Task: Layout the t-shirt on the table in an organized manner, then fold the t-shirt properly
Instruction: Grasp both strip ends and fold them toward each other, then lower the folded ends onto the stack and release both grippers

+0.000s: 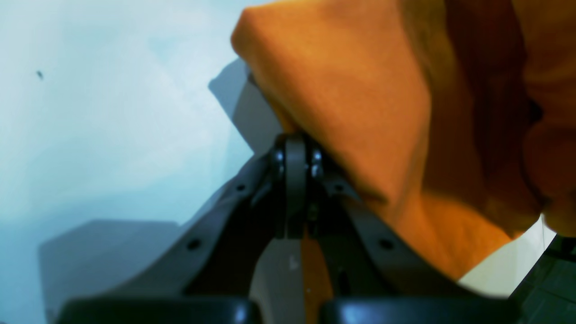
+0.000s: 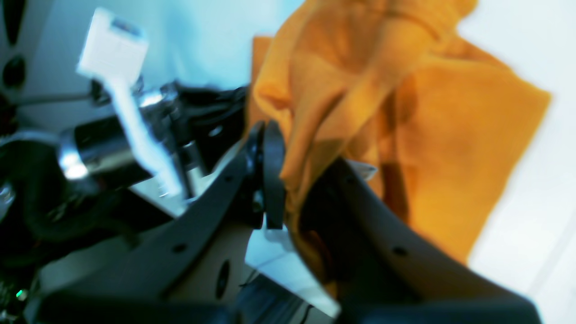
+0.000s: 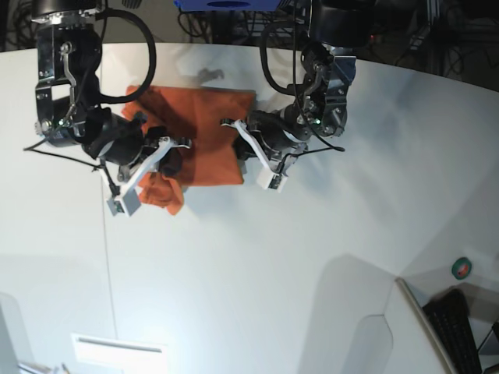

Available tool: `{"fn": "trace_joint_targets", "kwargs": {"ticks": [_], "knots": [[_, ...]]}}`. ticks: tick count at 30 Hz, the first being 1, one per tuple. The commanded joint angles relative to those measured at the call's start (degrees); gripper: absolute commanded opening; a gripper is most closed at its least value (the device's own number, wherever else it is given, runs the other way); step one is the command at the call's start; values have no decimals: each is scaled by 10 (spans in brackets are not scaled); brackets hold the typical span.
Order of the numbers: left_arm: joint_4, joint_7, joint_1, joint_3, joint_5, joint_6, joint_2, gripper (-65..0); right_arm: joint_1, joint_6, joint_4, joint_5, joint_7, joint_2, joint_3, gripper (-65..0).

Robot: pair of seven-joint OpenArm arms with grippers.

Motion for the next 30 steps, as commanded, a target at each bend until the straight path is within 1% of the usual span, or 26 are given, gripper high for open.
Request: {"fn": "trace_joint_targets", "kwargs": {"ticks": [1,3,5,8,13,18,19,24,25,26,27,28,30], "knots": [[5,14,0,1,9,5,4,-650,4,-7,9,8,8,1,0,-650],[5,14,0,1,9,5,4,-650,7,-12,-1,8,11,1,-1,-650],[5,14,0,1,9,5,4,-650,7,-11,-18,8,28,1,-1,-650],[5,14,-2,1,9,5,4,-650,4,-11,-37,8,65,5,-31,-650],[5,14,-3,1,9,5,3,-650,0,-15,-54,8,109,3,-76,-650],[16,14,0,-6,9,5,0,-650,7,-15,-122,8,145,2,-81,-650],[27,15,1,-6,9,5,-5,-650,8,-15,-134,8,151,2,-81,-650],[80,18,17,-7,8,5,-15,-650,8,-15,-148,9,168,-3,-83,-650],[88,18,20,-7,8,5,-23,-650,8,-15,-148,9,168,-10,-82,-642],[93,24,27,-7,8,5,-31,-650,8,-15,-147,9,168,-12,-81,-555],[101,36,30,-8,8,5,-36,-650,8,-15,-147,9,168,-13,-82,-485],[110,47,34,-8,8,5,-43,-650,7,-15,-146,9,168,-14,-82,-447],[138,68,47,-8,4,5,-66,-650,7,-13,-144,9,168,-15,-84,-447]]}}
